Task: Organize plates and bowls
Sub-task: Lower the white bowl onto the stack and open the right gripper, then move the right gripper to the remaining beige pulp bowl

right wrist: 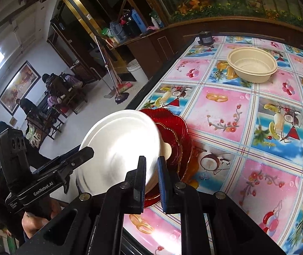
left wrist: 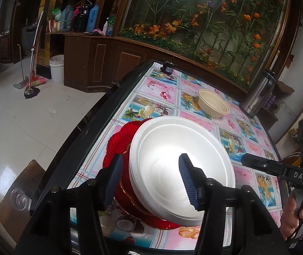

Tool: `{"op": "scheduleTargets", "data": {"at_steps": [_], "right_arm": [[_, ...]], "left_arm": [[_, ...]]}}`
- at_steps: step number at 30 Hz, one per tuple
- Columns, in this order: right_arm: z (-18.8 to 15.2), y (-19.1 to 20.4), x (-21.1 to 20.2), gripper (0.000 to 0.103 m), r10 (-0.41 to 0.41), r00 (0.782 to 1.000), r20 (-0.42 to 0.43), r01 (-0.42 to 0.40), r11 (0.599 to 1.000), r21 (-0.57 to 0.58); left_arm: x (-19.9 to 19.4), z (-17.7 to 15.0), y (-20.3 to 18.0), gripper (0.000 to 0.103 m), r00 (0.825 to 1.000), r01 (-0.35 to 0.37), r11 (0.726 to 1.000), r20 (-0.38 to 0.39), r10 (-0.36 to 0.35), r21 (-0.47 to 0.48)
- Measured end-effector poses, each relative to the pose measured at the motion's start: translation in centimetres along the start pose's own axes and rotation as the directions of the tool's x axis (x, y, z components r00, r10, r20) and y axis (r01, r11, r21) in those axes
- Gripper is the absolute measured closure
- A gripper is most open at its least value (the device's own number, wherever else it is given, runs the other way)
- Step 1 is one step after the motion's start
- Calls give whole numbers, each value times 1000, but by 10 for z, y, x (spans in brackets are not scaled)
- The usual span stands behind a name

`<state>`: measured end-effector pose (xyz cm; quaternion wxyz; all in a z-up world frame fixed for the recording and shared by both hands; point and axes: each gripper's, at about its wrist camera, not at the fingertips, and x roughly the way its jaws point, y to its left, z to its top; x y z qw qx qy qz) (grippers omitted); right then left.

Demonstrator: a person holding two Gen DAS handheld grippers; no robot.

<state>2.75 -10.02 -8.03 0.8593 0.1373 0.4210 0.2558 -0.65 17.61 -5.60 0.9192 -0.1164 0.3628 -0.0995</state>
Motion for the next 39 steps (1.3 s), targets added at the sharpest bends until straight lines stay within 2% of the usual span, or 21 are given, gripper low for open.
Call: {"op": "scheduleTargets", "data": {"at_steps": [4,14,19,25,32,39], "right_arm": [[0,-7,-10,90,10,1000,22,-10,1000,18],[-1,-39,-37,90,22,997,72,-28,996,89],[-3,-58,-46,90,24,995,92,-36,991,128],[-9,-81,-60,90,19,993,118,-40,983,177],[-17,-113,-76,90,1,989,146,-37,970,241],[-25,-147,-86,90,-55,985,162,3,952,305]], "left_arm": [[-7,4,-1,44,1000,-20,1000,22,20,-2],[-25,10,-16,42,997,-39,999,68,37,17],[-27,9,-38,42,998,-23,998,67,19,63],[-29,8,-82,42,997,20,988,69,-31,154],[-14,-5,-146,41,992,116,958,14,-124,264],[33,-46,-207,39,974,224,906,-117,-194,359]]}}
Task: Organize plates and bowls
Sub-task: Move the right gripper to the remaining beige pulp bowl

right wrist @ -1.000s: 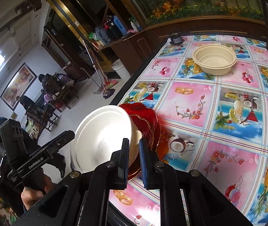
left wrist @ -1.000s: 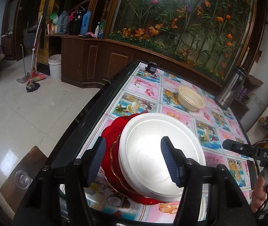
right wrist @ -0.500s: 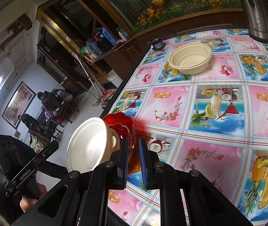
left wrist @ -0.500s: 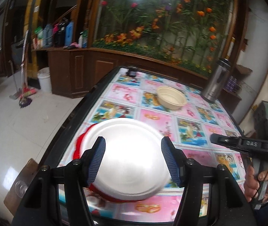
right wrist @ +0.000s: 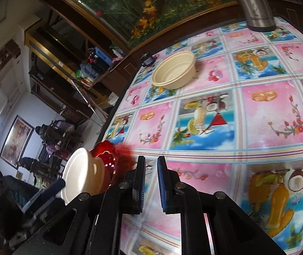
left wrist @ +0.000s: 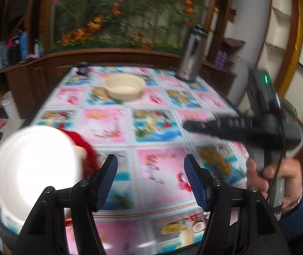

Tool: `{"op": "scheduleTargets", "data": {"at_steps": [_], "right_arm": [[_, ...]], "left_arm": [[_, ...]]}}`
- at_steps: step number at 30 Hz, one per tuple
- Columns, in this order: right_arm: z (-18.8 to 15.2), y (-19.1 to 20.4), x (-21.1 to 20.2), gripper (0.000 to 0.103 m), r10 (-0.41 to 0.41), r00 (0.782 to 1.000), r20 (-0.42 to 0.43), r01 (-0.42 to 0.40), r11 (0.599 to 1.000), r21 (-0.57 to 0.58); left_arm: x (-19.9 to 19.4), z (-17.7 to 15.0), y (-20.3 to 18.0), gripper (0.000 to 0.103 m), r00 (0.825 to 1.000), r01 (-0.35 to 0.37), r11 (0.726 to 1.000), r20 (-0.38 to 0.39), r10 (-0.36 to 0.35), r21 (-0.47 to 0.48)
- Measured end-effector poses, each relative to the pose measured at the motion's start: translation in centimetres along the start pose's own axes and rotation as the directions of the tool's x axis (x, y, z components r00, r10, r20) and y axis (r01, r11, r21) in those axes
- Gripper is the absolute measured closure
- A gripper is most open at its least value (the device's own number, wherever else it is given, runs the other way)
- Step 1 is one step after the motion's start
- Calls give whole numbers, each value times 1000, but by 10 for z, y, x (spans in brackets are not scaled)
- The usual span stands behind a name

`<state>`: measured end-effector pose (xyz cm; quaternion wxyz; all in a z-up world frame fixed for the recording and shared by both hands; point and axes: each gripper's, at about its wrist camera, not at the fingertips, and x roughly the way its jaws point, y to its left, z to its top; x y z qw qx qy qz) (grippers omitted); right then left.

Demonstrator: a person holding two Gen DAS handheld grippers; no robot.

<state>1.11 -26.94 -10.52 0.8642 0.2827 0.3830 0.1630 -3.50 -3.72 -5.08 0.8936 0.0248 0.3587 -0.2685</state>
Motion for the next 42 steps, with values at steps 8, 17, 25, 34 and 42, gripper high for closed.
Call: {"op": "scheduleTargets", "data": {"at_steps": [8,17,25,34,42], "right_arm": [[6,-33,-6,90,-80,996,39,78,996,46],[10,-52,4,90,-111,994,24,109,992,69],[17,-52,13,90,-128,992,19,126,990,63],[31,-41,21,90,-173,985,6,173,985,10],[62,-27,34,90,-226,973,-35,224,972,-66]], "left_arm": [[71,-32,-28,39,991,12,997,-131,-2,73],[101,-36,-22,38,983,27,999,-182,-18,47],[102,-38,-22,37,978,60,998,-200,-54,24],[102,-39,-29,37,979,-31,997,-197,45,70],[102,-32,-23,25,980,-93,992,-169,107,87]]}}
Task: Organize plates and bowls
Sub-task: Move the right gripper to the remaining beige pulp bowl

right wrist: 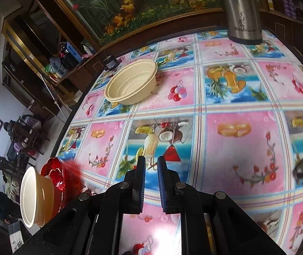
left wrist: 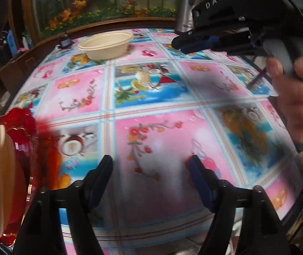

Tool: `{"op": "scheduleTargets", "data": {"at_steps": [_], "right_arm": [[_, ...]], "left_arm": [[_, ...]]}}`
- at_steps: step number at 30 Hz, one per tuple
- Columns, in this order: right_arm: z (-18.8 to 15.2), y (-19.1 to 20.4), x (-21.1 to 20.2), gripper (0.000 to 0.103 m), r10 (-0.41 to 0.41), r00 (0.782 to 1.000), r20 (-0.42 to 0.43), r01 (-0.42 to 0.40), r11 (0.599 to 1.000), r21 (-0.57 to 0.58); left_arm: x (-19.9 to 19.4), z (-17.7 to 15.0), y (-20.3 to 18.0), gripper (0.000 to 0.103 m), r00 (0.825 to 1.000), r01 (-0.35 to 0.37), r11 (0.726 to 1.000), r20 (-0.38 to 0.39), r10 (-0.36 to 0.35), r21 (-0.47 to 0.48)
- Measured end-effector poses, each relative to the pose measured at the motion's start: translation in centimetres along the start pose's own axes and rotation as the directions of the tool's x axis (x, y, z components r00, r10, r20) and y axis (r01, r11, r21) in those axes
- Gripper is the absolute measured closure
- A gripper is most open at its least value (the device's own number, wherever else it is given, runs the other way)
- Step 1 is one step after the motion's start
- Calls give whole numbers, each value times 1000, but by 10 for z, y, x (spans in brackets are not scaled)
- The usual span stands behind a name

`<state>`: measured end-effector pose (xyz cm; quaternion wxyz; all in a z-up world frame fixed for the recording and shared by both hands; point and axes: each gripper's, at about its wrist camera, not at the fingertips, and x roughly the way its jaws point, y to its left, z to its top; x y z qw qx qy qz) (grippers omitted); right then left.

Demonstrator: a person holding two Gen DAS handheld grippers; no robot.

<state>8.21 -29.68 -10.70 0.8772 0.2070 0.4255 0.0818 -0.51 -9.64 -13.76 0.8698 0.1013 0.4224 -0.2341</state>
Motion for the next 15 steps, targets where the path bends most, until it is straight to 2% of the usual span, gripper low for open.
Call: {"op": "scheduleTargets", "data": {"at_steps": [2,5,9,13,15], "right_arm": [[12,3,4,90,2,1000,-14,-2,1000,-14],[31,13,14,89,-2,999,-37,0,999,-43],[60,33,42,67,36,997,-75,-41,997,-69],[88,39,73,65,22,997,-78,-25,999,-37],[102,35,91,65,-15,997,-80,15,1000,-11]], "left_arm": [[1,0,4,22,1000,20,1000,-2,-20,-18],[3,0,10,22,1000,-8,998,-20,7,-58],[0,-1,9,22,1000,-17,999,-2,17,-49],[-1,-2,6,22,1000,-12,999,7,12,-32],[-1,-2,9,22,1000,-5,999,4,6,-43]]}}
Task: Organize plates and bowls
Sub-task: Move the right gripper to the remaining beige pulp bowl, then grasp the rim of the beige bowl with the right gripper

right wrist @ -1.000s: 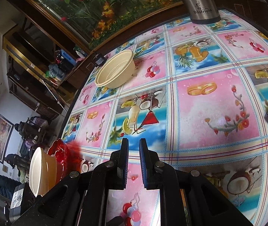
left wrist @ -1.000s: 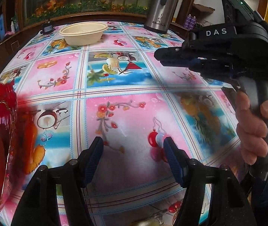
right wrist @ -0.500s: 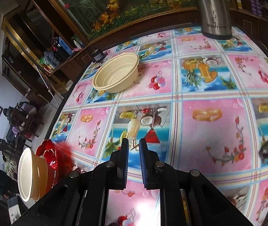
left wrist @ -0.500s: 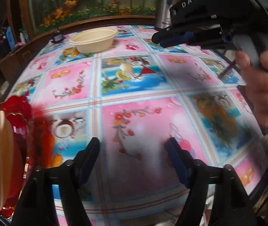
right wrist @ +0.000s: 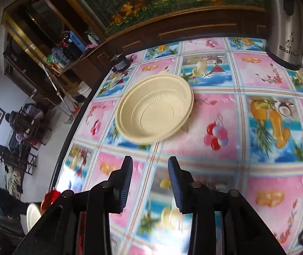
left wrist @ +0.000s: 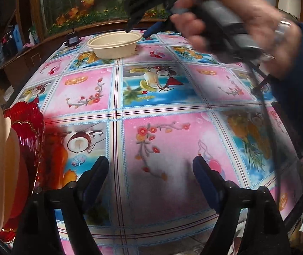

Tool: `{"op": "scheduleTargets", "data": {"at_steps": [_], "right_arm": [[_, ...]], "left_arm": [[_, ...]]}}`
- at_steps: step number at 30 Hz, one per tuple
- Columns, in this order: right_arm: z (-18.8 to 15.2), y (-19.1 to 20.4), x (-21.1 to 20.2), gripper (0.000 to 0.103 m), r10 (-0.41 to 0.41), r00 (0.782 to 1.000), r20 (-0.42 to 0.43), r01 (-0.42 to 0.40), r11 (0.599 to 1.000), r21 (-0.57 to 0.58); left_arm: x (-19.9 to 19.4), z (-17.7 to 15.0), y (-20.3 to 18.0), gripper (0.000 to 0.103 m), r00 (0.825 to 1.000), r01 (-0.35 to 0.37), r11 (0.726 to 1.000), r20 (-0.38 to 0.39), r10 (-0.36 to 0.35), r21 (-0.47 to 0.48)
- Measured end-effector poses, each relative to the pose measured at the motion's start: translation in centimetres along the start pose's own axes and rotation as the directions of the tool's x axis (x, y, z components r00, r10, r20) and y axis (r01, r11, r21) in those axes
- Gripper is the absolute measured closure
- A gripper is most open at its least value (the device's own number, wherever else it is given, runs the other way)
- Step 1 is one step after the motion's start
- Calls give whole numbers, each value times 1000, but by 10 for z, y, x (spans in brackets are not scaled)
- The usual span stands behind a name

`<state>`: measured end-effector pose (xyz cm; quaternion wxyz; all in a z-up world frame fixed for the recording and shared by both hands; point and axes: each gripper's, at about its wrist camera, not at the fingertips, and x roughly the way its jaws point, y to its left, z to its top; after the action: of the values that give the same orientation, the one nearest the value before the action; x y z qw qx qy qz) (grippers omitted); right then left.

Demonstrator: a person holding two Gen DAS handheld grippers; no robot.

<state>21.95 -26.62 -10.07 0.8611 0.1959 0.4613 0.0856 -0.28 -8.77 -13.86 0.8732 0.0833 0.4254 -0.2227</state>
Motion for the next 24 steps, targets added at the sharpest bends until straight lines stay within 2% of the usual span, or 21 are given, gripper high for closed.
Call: {"op": "scheduleTargets", "data": {"at_steps": [4,8,9,10,13,18,24], "right_arm": [[21,-12,33,65,-61,998,-5,61,997,44],[25,-31,50,65,-24,1000,-11,25,994,108],[23,-34,49,72,1,1000,-14,1,992,123],[19,-37,46,81,13,1000,-12,-12,991,135],[9,-41,30,88,24,1000,4,-24,989,147],[-24,-43,-13,90,11,1000,24,-14,992,123],[-95,-65,-78,90,-45,998,54,38,992,120]], "left_arm": [[4,1,4,22,1000,23,1000,-19,-24,-20],[5,1,5,22,999,35,999,-22,-35,-24],[5,1,4,22,999,36,999,-19,-37,-22],[5,1,4,22,999,37,999,-18,-38,-19],[3,1,3,22,1000,25,1000,-13,-25,-19],[-1,0,7,22,1000,13,999,8,-13,-39],[-8,-3,13,22,999,11,997,42,-8,-78]]}}
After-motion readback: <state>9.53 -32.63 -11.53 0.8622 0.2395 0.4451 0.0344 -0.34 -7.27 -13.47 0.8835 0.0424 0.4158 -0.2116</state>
